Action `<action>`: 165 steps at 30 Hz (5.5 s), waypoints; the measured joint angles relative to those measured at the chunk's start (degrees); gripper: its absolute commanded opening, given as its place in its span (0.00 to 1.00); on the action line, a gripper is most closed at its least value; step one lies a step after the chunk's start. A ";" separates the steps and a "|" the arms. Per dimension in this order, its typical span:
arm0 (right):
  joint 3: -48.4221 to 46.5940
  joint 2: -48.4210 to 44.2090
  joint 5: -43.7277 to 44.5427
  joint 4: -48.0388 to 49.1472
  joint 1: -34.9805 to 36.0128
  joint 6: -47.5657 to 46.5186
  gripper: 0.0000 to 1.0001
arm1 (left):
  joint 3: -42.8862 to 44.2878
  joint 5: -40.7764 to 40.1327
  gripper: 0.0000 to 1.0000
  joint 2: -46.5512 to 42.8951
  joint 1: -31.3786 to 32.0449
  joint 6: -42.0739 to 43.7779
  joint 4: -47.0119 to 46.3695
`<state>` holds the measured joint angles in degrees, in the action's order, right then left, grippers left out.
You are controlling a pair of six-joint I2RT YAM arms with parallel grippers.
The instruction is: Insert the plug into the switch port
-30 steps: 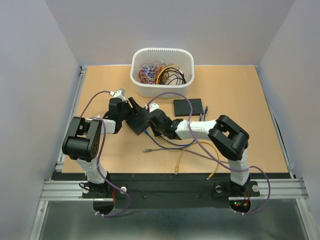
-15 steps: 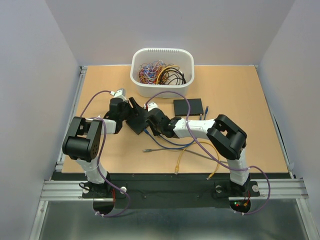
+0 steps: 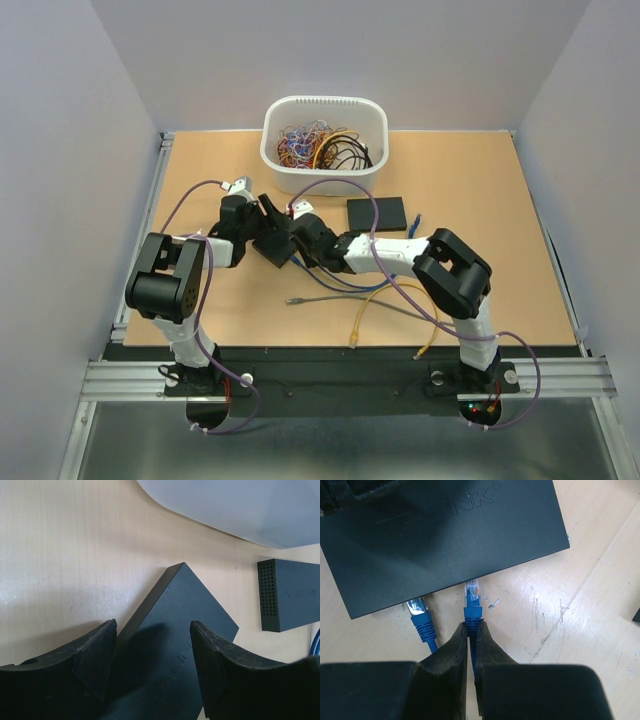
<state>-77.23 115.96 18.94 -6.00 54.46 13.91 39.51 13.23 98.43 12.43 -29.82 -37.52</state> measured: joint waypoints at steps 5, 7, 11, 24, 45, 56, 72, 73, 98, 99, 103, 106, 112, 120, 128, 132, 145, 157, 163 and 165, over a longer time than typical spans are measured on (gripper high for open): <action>-0.68 0.90 0.85 0.00 0.00 -0.83 0.01 | 0.11 -0.20 0.70 0.04 0.02 0.42 0.00; -0.72 1.33 0.92 0.11 0.00 -1.64 0.00 | 0.22 -0.13 0.70 0.09 0.02 0.57 0.07; -0.74 2.27 0.81 0.94 0.00 -3.93 0.00 | 0.79 0.26 0.70 0.63 0.15 1.29 0.24; 1.88 1.25 -3.82 4.42 -0.11 -16.61 0.00 | 2.75 2.80 0.70 2.34 0.37 3.93 0.48; 8.33 -1.75 -5.60 10.95 -0.15 -22.08 0.00 | 7.50 -2.03 0.67 3.80 4.26 6.58 7.52; 20.90 -10.45 -7.28 15.08 -0.13 -19.91 0.00 | 4.72 -12.46 0.67 -0.09 13.62 4.33 12.22; 29.29 -17.16 -9.92 16.59 -0.09 -20.17 0.01 | -6.49 -16.98 0.67 -9.79 20.61 0.72 10.91; 29.29 -17.16 -10.08 16.59 -0.09 -20.37 0.00 | -6.49 -17.22 0.67 -9.79 20.72 0.70 10.88; 17.90 -12.66 -13.20 1.95 -0.79 -21.81 0.00 | -7.04 -21.90 0.66 -10.14 22.73 2.34 9.60; 17.90 -12.63 -13.20 1.99 -0.79 -21.55 0.00 | -7.04 -21.92 0.66 -10.14 22.73 2.45 9.55; 17.90 -12.63 -13.18 2.05 -0.79 -20.92 0.01 | -7.13 -21.92 0.66 -10.14 22.75 2.64 9.35; 17.90 -12.63 -13.07 2.10 -0.79 -20.28 0.00 | -7.13 -21.92 0.66 -10.14 22.75 2.78 9.38; 20.31 -13.40 -12.04 5.49 -0.68 -17.86 0.00 | -5.62 -22.49 0.70 -10.25 23.02 3.32 11.87; 22.82 -13.81 -9.51 11.13 1.07 -12.26 0.01 | -2.82 -24.94 0.86 -12.44 24.11 4.28 21.51; 22.82 -12.15 -9.42 15.47 1.95 -7.56 0.01 | -0.79 -28.55 0.98 -14.43 24.22 3.61 30.08; 22.80 -11.08 -8.61 17.94 2.01 -5.46 0.00 | 0.13 -30.05 0.99 -14.97 23.87 2.93 32.81; 18.67 -6.78 -0.74 23.56 2.67 3.15 0.00 | 1.46 -31.91 0.99 -22.43 18.49 -2.19 38.53; 6.40 0.48 13.73 16.74 2.62 14.71 0.00 | 0.48 -29.90 0.99 -35.78 17.92 -6.47 41.72; 0.85 3.80 17.55 14.73 2.51 17.53 0.00 | -0.15 -30.12 0.99 -39.65 17.44 -6.32 44.59; 0.81 3.85 17.55 14.03 2.56 17.75 0.00 | -0.83 -29.49 0.99 -39.91 17.49 -6.29 44.65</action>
<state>-76.42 119.81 36.49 8.03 57.01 31.66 38.68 -16.25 58.52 29.91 -36.12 7.14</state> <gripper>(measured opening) 0.077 0.985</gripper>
